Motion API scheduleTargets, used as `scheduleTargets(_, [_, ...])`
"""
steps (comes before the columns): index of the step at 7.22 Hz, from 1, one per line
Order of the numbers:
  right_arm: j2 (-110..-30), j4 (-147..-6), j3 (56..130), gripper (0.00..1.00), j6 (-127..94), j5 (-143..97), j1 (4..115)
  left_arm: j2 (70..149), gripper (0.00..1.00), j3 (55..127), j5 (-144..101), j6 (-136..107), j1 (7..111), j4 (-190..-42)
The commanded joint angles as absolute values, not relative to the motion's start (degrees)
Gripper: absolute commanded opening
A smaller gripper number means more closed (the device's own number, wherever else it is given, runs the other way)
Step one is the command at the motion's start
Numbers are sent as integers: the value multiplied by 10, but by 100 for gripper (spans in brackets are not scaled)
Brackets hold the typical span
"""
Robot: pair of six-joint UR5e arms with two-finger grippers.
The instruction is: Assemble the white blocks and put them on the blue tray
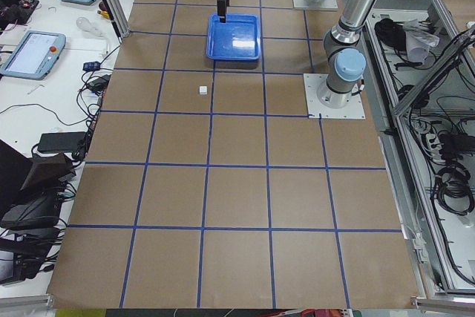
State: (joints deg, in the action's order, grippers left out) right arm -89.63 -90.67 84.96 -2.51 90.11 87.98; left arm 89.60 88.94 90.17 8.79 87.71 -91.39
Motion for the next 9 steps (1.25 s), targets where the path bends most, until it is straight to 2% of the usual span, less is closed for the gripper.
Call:
scheduleTargets(1, [-898, -892, 843, 100, -13, 909, 876, 897, 100, 890, 901, 88, 877, -913])
scheduleTargets(4, [-880, -815, 816, 100, 92, 911, 872, 896, 100, 891, 905, 89, 877, -913])
scheduleTargets(6, [-854, -832, 826, 100, 128, 900, 865, 903, 100, 891, 905, 97, 867, -914])
scheduleTargets(9, [-784, -902, 829, 100, 311, 886, 798, 1001, 100, 894, 907, 132, 836, -824])
